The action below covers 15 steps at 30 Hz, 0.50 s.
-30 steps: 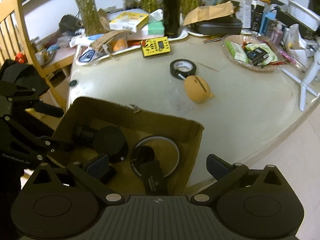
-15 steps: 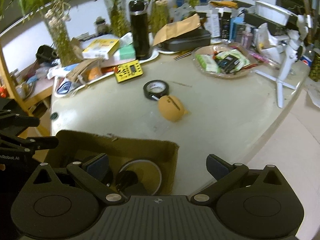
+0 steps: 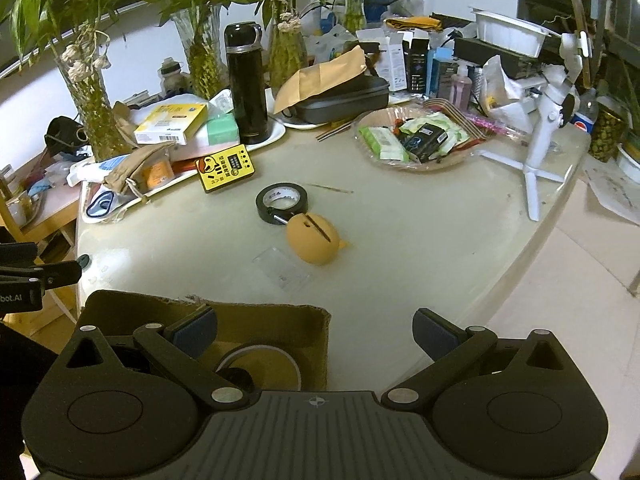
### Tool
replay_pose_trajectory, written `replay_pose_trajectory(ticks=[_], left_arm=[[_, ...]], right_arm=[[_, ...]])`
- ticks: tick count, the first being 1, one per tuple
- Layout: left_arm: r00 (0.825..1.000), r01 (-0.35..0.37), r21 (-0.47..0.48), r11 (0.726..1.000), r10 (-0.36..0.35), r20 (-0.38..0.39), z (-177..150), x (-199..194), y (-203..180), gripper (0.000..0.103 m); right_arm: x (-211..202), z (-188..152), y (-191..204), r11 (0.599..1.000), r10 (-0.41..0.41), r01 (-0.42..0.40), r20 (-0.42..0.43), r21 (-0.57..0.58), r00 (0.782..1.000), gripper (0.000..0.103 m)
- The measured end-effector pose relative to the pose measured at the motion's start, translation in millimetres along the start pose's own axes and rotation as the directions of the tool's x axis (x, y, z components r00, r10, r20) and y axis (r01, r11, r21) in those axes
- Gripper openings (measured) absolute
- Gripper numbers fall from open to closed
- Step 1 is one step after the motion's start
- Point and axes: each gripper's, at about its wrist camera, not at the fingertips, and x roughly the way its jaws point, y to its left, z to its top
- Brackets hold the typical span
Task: Organize rigid objects
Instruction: 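Grasp the yellow slotted piggy bank with the right gripper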
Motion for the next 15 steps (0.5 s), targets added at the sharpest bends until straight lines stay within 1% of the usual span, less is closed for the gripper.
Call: replay_pose_trajectory(ticks=[5, 8, 13, 15], left_arm=[[1.000, -0.011, 0.005, 1.000, 0.011, 0.007, 0.5, 0.7, -0.5, 0.084], [1.000, -0.014, 0.025, 1.000, 0.013, 0.027, 0.9, 0.4, -1.8, 0.084], [0.998, 0.012, 0.056, 0.998, -0.015, 0.055, 3.9, 0.9, -3.6, 0.084], [0.998, 0.016, 0.085, 0.996, -0.022, 0.065, 5.3, 2.0, -5.9, 0.084]], right_arm=[[2.9, 0.6, -0.5, 1.000, -0.006, 0.006, 0.006, 0.001, 1.000, 0.103], [4.8, 0.7, -1.4, 1.000, -0.003, 0.003, 0.008, 0.005, 1.000, 0.103], [10.4, 3.6, -5.5, 1.000, 0.010, -0.010, 0.005, 0.017, 1.000, 0.103], [14.9, 5.4, -6.9, 1.000, 0.014, -0.014, 0.002, 0.016, 1.000, 0.103]])
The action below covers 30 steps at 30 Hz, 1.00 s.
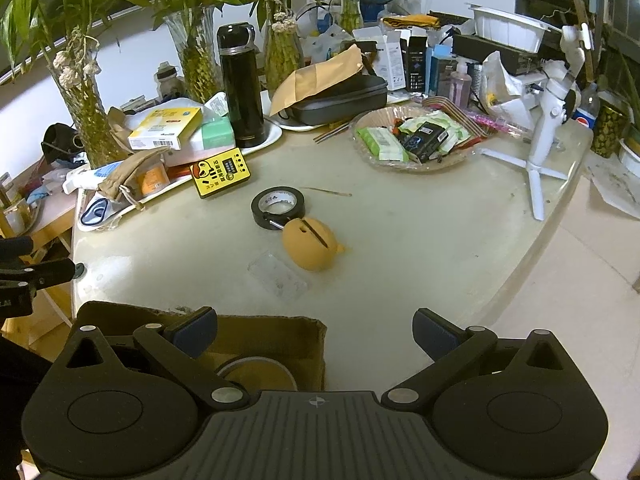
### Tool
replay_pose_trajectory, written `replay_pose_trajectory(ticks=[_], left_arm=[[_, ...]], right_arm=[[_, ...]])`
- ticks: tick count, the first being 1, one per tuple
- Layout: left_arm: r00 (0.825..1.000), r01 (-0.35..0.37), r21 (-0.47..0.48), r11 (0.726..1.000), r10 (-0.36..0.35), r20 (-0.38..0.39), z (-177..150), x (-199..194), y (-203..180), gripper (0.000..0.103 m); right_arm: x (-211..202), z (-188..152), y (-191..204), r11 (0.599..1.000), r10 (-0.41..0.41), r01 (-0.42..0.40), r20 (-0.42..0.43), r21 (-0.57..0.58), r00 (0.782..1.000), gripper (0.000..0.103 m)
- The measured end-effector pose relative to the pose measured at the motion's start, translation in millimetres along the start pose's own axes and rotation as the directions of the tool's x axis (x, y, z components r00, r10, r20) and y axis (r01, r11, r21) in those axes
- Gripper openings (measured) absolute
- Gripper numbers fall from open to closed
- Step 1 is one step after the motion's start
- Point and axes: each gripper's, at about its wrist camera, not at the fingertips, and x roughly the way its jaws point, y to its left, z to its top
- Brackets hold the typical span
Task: Organize rigid objects
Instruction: 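Grasp the yellow slotted piggy bank with the right gripper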
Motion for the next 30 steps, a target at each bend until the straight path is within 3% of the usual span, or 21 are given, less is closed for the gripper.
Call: replay_pose_trajectory(ticks=[6, 23, 30], left_arm=[[1.000, 0.029, 0.046, 0.999, -0.028, -0.006, 8.1, 9.4, -0.9, 0.084], [0.990, 0.143, -0.003, 0.990, -0.143, -0.013, 33.4, 51.4, 17.0, 0.084], [0.992, 0.126, -0.001, 0.992, -0.126, -0.029, 37.8, 67.7, 17.5, 0.084]], right_arm=[[16.1, 5.8, -6.2, 1.000, 0.008, -0.008, -0.009, 0.006, 1.000, 0.103], [68.4, 36.8, -12.0, 0.990, 0.079, -0.081, -0.024, -0.114, 0.997, 0.103], [92.1, 50.6, -11.3, 0.980, 0.101, -0.109, -0.060, -0.168, 0.993, 0.103]])
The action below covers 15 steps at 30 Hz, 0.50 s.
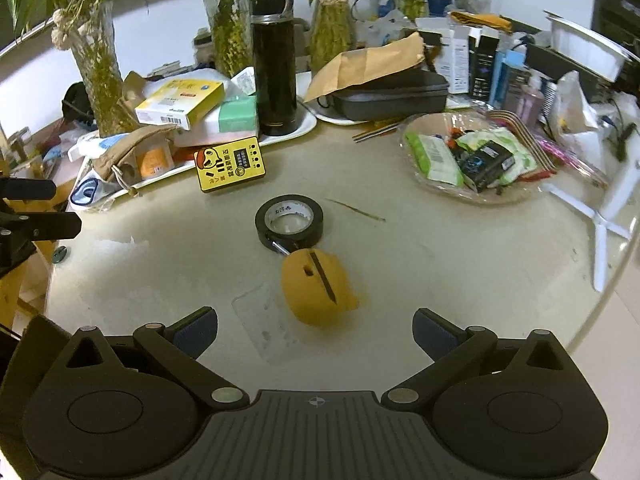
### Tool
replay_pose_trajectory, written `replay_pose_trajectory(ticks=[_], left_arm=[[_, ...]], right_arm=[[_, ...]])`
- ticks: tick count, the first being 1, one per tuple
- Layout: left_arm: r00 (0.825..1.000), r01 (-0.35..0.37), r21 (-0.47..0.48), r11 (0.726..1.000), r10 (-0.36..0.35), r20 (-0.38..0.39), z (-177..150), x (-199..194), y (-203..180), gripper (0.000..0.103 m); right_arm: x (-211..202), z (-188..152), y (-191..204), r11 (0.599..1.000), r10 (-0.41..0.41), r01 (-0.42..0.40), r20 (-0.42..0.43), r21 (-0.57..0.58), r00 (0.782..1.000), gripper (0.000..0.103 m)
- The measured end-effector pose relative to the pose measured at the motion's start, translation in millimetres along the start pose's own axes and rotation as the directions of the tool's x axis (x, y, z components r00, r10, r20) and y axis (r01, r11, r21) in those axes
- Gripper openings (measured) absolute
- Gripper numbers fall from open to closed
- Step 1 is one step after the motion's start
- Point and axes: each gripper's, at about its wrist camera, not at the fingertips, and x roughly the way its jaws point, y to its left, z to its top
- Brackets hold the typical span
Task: Organize rigid objects
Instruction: 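Grasp the yellow slotted piggy bank with the right gripper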
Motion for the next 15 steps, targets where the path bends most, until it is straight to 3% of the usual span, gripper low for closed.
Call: replay_pose_trajectory(ticks=[7, 10, 15], left_arm=[[1.000, -0.025, 0.058, 0.998, 0.025, 0.011, -2.7, 8.5, -4.2, 0.084], [0.999, -0.032, 0.067, 0.997, 0.031, 0.008, -5.3, 11.4, -2.4, 0.084], [0.999, -0.042, 0.083, 0.996, 0.043, -0.010, -10.2, 18.1, -1.2, 0.084]], right_arm=[[22.4, 9.5, -10.1, 0.999, 0.038, -0.038, -0.017, 0.000, 0.999, 0.102], [34.1, 12.4, -12.6, 0.999, 0.047, -0.047, -0.031, -0.011, 0.998, 0.096], [53.3, 18.9, -17.9, 0.997, 0.080, -0.081, -0.049, -0.016, 0.996, 0.094]])
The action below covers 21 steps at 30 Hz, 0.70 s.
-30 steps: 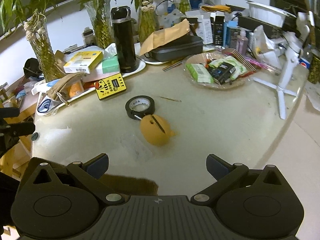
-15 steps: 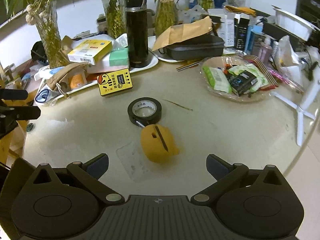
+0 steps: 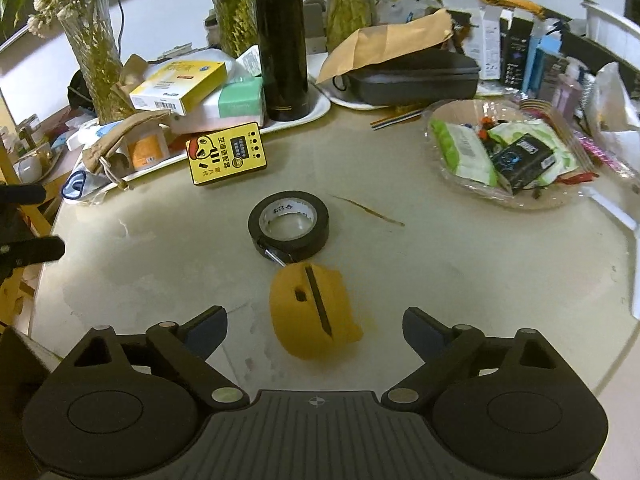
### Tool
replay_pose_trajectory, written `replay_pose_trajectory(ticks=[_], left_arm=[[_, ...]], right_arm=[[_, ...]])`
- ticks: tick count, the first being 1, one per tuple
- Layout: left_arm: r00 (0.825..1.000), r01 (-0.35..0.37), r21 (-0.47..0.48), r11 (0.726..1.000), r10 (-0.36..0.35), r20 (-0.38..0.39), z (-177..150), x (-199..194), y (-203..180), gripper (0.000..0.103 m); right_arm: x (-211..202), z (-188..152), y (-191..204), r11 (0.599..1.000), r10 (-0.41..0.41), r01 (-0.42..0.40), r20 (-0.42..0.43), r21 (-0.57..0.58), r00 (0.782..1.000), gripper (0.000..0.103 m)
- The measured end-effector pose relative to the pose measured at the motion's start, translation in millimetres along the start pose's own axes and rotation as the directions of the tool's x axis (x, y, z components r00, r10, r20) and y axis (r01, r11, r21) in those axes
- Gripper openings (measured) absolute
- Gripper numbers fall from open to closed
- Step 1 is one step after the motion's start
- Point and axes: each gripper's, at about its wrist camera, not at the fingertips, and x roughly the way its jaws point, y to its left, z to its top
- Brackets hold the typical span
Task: Organize rigid objects
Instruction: 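Grasp the yellow slotted piggy bank with the right gripper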
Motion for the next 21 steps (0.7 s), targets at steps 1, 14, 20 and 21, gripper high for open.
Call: replay_pose_trajectory(ticks=[1, 14, 20, 21], left_arm=[[1.000, 0.003, -0.002, 1.000, -0.003, -0.002, -0.5, 0.7, 0.5, 0.084], [0.999, 0.023, 0.031, 0.999, -0.024, 0.031, -2.2, 3.4, 0.4, 0.084], [0.999, -0.010, 0.098, 0.995, 0.005, 0.053, 0.9, 8.2, -7.7, 0.084], [0.998, -0.015, 0.099, 0.995, 0.009, 0.056, 1.8, 8.9, -7.3, 0.084]], right_arm=[[3.6, 1.4, -1.8, 1.000, 0.009, -0.009, -0.003, 0.001, 1.000, 0.094], [54.3, 4.6, -10.9, 0.995, 0.095, -0.096, -0.091, -0.010, 0.991, 0.060], [54.4, 5.0, -8.1, 0.997, 0.080, -0.081, -0.094, -0.010, 0.992, 0.057], [53.9, 4.9, -7.8, 0.997, 0.072, -0.073, -0.094, -0.007, 0.993, 0.057]])
